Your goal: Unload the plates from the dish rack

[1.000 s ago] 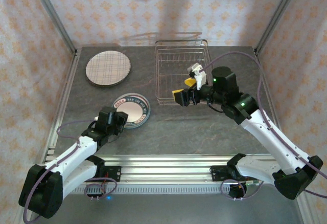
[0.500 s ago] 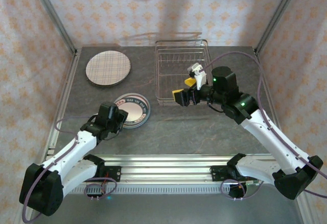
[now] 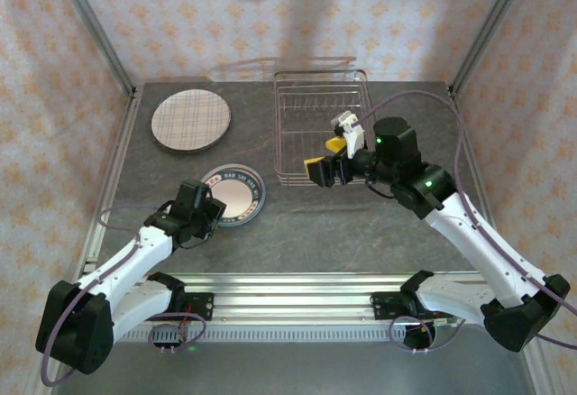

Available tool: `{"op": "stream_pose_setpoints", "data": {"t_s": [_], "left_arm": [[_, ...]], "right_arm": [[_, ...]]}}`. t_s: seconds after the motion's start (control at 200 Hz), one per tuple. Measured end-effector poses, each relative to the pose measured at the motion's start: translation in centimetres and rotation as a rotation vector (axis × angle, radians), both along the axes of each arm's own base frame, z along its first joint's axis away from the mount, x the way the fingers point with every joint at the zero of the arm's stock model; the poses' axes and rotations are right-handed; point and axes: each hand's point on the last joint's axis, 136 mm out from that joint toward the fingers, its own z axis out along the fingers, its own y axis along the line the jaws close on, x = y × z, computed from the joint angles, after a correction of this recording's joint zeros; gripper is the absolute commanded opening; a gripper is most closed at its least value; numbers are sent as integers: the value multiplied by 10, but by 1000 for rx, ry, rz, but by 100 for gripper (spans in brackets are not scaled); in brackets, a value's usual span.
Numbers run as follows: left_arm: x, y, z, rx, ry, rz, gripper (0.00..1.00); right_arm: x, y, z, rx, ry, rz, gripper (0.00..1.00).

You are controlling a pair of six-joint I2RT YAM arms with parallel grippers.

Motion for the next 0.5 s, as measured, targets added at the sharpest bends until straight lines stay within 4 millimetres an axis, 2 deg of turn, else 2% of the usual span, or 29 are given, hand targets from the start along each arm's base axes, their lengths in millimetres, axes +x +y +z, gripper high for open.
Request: {"op": "stream_pose_setpoints", "data": {"t_s": [0.495], "left_arm": [[1,0,-6,18,50,-5,46]], "right_arm": [[1,0,2,7,7,-4,85]]}}
